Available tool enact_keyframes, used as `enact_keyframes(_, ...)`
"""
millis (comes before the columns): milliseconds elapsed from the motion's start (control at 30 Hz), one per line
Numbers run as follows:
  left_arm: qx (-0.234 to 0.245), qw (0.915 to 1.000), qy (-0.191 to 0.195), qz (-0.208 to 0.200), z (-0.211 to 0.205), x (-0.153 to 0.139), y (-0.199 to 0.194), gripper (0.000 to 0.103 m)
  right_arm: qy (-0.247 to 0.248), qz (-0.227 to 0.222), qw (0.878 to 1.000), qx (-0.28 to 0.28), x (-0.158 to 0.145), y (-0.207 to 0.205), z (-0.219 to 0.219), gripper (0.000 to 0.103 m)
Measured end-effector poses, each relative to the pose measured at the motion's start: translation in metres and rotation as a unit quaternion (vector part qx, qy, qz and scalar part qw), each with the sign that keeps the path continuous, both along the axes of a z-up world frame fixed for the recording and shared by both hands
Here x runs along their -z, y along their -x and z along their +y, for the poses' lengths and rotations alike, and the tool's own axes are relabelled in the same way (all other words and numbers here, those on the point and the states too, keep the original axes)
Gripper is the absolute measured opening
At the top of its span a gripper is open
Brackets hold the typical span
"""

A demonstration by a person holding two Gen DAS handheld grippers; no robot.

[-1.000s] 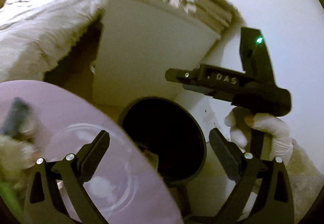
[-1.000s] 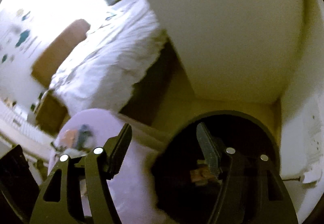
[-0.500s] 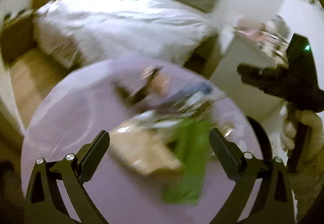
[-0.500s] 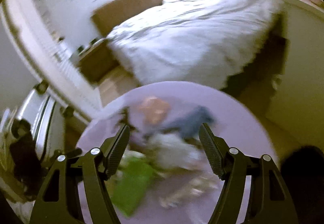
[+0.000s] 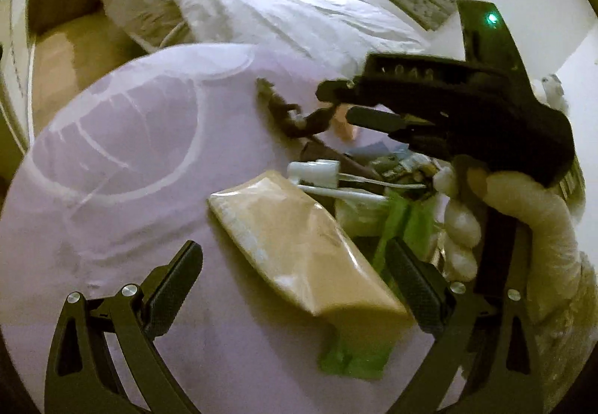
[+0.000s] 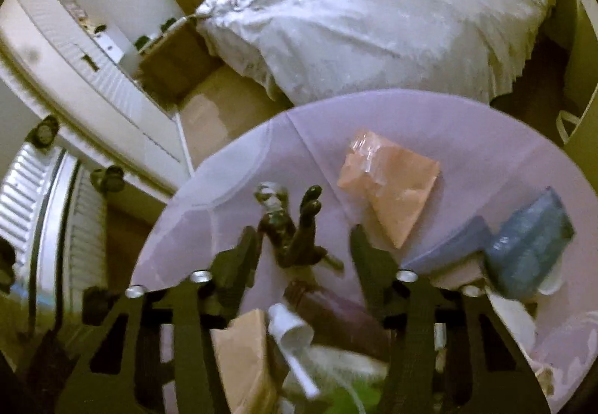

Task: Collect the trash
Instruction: 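Grasp the tan paper bag with the left gripper while the right grasps a small bottle, then carry both items to the black bin and release them inside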

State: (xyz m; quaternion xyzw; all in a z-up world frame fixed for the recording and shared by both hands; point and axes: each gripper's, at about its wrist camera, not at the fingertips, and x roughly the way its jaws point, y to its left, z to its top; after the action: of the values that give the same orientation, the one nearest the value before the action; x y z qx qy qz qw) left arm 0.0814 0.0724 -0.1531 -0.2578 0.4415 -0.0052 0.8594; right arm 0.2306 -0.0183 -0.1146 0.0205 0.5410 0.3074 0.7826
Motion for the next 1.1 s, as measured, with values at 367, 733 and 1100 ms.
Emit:
enact_keyframes(367, 0.011, 0.9998, -0.004, -0.014, 0.006, 0.003, 0.009, 0.043, -0.057, -0.049, 0.997, -0.014, -0.028, 0.022, -0.033, 0.012)
enact_keyframes(733, 0.065, 0.9893, -0.025, -0.129, -0.019, -0.082, 0.027, 0.042, -0.106, -0.136, 0.985, 0.02, -0.12, 0.056, -0.142, 0.011)
enact_keyframes(1100, 0.25, 0.954, 0.008, -0.166, -0.173, -0.107, -0.042, 0.042, -0.043, -0.154, 0.976, 0.151, -0.133, 0.06, -0.318, 0.011)
